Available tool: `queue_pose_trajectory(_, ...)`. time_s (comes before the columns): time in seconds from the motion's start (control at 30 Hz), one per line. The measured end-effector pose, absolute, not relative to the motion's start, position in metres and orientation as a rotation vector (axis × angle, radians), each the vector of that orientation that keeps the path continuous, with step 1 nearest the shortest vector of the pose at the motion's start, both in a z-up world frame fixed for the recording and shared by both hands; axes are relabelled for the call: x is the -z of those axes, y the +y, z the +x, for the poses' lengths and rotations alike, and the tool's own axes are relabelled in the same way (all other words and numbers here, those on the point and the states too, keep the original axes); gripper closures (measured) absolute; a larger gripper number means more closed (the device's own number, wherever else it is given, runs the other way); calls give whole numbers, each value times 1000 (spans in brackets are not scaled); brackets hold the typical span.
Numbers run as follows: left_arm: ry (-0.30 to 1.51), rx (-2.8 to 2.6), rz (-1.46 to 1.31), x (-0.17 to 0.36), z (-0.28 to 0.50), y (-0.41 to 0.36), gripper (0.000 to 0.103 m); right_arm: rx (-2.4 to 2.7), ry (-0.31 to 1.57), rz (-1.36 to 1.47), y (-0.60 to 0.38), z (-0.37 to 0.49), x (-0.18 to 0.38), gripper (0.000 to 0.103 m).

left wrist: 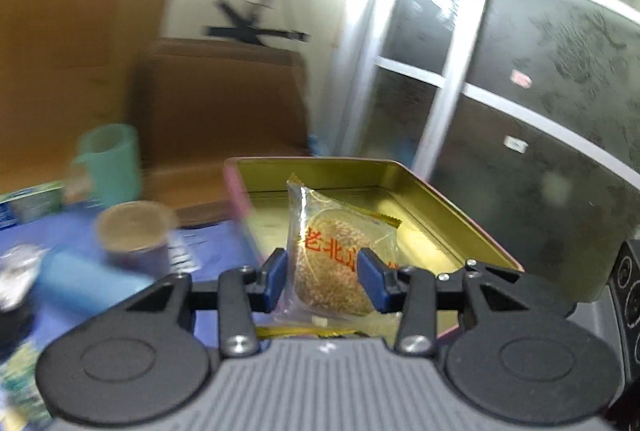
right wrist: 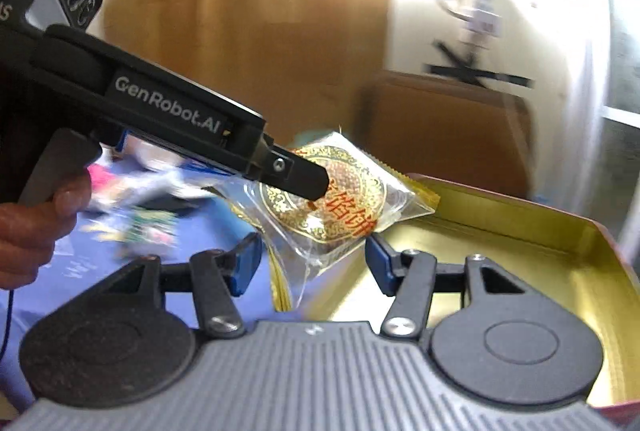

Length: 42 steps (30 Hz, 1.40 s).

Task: Organize soft objects
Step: 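Carry the mooncake packet into the gold tin and release it, then grasp the green patterned tissue pack with the left gripper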

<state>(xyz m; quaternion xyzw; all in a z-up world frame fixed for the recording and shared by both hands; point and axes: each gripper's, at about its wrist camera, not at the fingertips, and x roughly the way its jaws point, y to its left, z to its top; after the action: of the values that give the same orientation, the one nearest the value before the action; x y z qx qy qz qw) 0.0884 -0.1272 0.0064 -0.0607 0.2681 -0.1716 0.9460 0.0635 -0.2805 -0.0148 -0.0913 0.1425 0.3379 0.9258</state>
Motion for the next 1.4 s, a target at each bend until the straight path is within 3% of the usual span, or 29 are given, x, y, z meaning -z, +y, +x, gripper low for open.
queue_pose_trajectory(0.33,640,402,-84,34,161,-218,64,-439,432,-209,-351,126,39,43)
queue_pose_trajectory(0.57,620,341,-36,26,149,-218,62,-257,367,-189,-376,138,49,43)
queue_pose_trajectory(0.9,620,84,28,17,84,-140,54,-432,330,61,-359,111,14,43)
queue_pose_trajectory(1.4,673,-340,-77,46,6,13,50,-817,409,28,-208,66,15,43)
